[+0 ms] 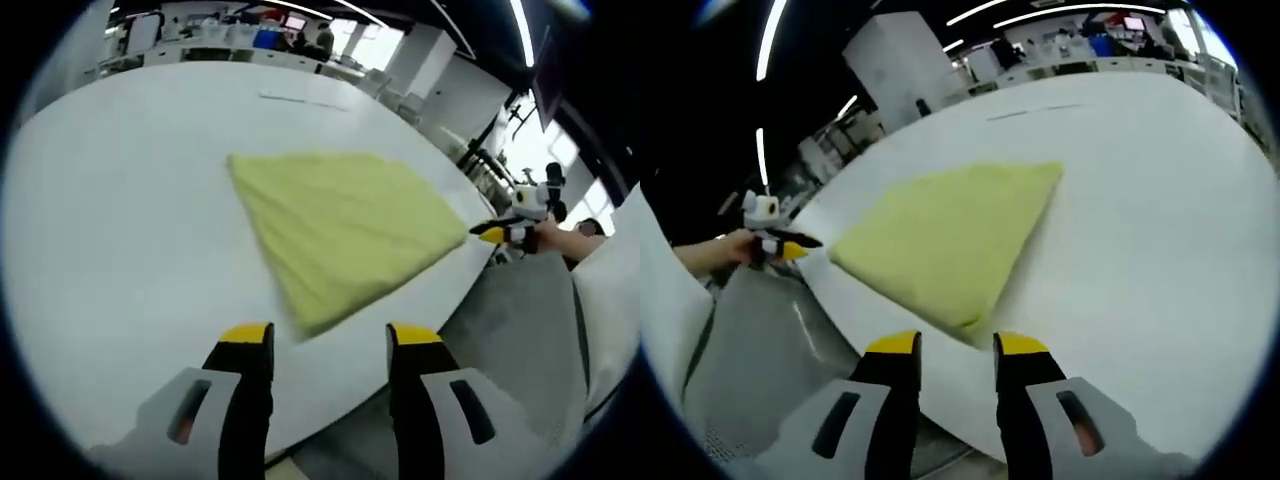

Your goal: Fold the garment on the visible template until the final outline fits inside the template.

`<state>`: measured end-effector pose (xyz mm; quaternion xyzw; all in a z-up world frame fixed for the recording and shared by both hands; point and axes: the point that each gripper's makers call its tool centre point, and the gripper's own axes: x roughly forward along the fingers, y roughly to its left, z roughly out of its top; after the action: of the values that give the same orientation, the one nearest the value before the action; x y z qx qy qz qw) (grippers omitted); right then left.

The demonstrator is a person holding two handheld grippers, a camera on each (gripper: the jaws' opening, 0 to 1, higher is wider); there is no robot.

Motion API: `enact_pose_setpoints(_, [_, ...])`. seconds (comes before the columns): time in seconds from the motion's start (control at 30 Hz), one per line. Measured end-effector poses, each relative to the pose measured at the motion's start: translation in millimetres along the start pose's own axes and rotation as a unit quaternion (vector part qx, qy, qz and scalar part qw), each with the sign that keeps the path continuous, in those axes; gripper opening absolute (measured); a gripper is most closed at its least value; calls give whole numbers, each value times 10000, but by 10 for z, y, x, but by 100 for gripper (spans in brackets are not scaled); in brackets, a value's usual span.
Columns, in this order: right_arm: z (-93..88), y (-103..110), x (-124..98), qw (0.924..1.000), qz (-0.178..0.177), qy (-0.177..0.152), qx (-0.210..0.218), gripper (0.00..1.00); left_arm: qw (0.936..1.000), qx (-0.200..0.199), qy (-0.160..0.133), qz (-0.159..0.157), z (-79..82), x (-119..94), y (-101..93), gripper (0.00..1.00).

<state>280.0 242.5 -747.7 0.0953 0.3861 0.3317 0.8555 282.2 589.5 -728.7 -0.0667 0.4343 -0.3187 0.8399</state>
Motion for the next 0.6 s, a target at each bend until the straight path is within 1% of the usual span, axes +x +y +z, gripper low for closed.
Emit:
enact_pose_setpoints(0.07, [6,-7,21,10000,16,-11,60,29,10000,-19,13,-5,-8,10,6,41])
enact_pose_setpoints(0.17, [28,-9,43,10000,16,-31,67,26,10000,-54,-9,-26,12,11,-3,39])
enact_pose_setpoints(0.23, [21,-16,64,10000,17,3,46,25,10000,-66,-22,-37,22,20,-1,37])
enact_pose_setpoints(0.33, [13,-13,75,10000,41,37,35,23,10000,-89,2,-21,22,38,13,38])
enact_pose_setpoints(0.6, [9,-23,111,10000,25,80,-16,15,9999,-98,32,-90,30,86,8,33])
